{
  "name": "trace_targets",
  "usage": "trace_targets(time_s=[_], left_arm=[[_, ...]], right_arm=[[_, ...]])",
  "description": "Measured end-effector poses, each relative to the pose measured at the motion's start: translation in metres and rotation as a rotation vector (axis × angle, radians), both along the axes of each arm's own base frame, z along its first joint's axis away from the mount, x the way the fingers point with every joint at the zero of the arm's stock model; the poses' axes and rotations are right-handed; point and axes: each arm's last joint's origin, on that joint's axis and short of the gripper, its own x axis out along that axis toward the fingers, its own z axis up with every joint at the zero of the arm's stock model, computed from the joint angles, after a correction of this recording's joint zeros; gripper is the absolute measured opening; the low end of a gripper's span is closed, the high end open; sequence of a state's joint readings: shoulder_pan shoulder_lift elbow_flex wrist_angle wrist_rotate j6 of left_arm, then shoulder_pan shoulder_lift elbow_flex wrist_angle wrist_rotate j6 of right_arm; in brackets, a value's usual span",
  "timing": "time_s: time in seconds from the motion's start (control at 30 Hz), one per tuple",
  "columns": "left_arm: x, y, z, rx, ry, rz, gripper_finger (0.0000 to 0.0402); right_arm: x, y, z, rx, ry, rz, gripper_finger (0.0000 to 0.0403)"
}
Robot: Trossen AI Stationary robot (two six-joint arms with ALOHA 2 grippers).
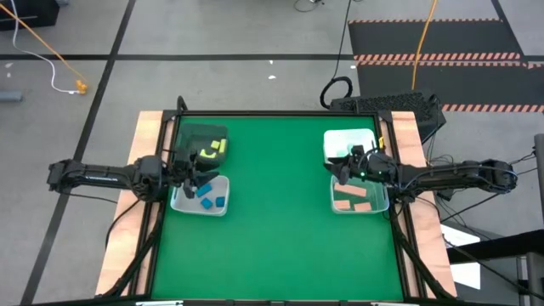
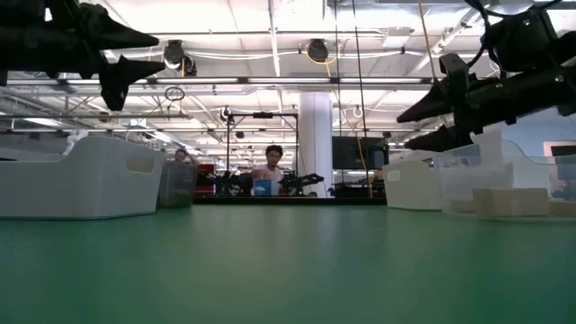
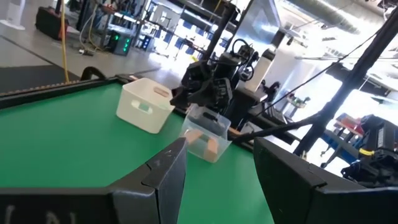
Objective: Sort & place blocks by color
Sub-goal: Return to Home Position
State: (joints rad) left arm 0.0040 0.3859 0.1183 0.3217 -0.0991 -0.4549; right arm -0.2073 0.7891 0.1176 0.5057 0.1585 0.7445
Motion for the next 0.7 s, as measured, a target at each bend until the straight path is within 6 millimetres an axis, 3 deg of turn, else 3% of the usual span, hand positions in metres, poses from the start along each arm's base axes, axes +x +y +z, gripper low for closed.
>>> trace_targets(time_s=[0.2, 0.7], left_arm=[[0.0000, 0.0000, -0.0016, 0.027, 0.014, 0.002, 0.0186], [0.0001, -0.0045, -0.0068, 0.000, 0.065, -0.013, 0.0186]], right_arm=[[-0.0047, 0.0010, -0.0102, 0.034, 0.019, -0.007, 0.0249], [-0.0046, 0.0009, -0.0083, 0.066, -0.031, -0.019, 0.0249]])
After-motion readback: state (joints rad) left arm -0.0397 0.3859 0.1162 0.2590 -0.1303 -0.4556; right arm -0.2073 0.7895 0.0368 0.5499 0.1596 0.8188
